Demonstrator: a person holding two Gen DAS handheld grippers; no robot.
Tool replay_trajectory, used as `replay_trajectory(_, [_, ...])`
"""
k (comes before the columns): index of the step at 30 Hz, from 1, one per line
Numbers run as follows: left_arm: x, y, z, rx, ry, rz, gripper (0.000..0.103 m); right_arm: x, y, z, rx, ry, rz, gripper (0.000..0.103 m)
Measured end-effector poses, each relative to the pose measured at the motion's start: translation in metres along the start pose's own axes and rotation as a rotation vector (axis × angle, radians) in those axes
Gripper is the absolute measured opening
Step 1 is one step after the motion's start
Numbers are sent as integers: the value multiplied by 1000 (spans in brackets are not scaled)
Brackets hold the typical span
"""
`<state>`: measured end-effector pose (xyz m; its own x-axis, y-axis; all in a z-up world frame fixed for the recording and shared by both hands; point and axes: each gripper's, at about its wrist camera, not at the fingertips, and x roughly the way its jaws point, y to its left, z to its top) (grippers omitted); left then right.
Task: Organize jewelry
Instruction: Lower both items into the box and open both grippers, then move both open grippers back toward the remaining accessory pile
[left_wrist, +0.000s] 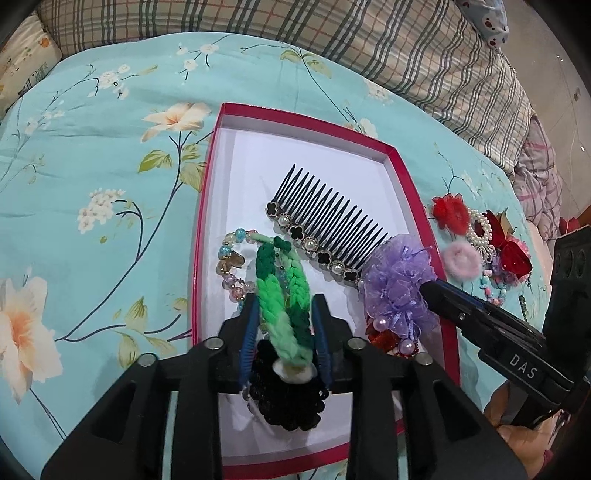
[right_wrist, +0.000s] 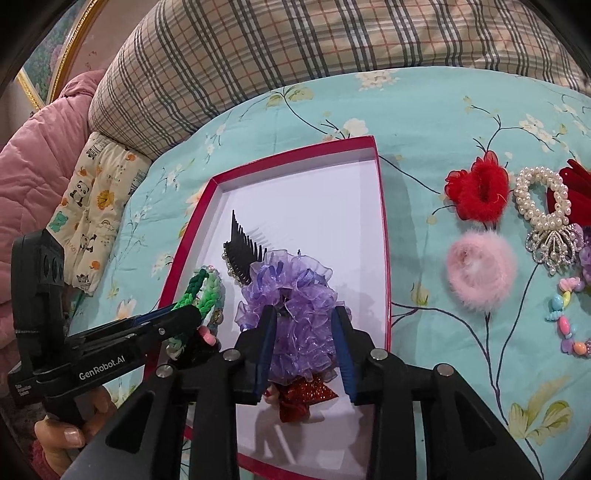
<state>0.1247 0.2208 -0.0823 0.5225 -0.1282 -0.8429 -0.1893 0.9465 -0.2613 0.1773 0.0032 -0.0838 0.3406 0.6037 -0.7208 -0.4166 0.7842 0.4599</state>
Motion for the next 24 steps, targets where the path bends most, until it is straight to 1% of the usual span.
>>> replay_trajectory(1, [-2, 0, -1, -3, -2, 0, 42, -1, 0, -1, 2, -1, 2, 38])
replay_trajectory(2, [-3, 0, -2, -7, -6, 1, 49, -4, -1, -2, 3, -6, 4, 39])
replay_trajectory(3, [-6, 0, -2, -7, -12, 0, 50, -6, -1, -1, 4, -9, 4, 41])
replay_trajectory(10, [-16, -3, -4, -2, -26, 3, 50, -21, -5, -2, 17, -27, 22, 42])
replay_trajectory(16, [-23, -8, -6, -1, -35, -10, 50, -37, -9, -7, 23, -49, 25, 42])
replay_trajectory(24, [-31, -30, -3, 29, -52, -40, 50, -63, -34, -15, 60, -77, 0, 42])
